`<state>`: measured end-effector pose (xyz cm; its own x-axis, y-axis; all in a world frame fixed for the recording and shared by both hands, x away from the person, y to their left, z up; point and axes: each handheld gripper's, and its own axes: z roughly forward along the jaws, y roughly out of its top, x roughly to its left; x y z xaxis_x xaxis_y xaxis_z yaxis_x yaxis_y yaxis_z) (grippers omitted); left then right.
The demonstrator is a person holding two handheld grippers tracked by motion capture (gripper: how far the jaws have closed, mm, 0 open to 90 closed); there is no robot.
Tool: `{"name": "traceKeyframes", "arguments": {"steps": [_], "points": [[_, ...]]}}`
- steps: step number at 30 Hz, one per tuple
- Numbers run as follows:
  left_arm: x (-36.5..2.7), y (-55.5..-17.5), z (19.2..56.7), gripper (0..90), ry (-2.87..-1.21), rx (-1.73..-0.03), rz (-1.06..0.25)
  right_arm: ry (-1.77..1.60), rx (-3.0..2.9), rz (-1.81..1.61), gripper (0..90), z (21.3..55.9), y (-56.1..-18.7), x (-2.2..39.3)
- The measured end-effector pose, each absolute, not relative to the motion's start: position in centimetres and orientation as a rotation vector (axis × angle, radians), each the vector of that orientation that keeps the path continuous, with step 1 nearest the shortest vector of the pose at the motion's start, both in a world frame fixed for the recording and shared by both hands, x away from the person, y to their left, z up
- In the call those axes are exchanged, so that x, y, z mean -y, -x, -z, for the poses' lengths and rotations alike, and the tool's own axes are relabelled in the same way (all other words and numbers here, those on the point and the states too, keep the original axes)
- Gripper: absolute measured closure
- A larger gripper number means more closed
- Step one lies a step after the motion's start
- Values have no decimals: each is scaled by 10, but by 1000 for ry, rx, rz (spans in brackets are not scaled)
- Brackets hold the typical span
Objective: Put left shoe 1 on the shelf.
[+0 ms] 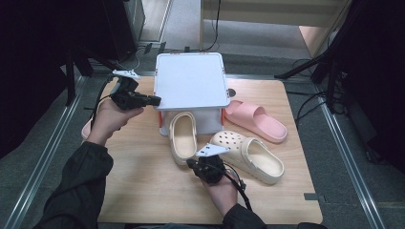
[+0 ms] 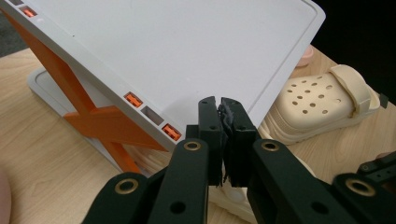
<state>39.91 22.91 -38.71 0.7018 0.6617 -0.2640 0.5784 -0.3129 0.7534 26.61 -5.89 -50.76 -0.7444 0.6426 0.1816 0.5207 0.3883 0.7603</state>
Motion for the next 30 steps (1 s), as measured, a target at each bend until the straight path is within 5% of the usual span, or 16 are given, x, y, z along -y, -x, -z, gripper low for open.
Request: {"name": "traceKeyframes", "arguments": {"steps": [30], "points": [[-231,-399,388,872,-2000,-937,-94,-1087,-2466,-1254,873,506,-357,6]]}}
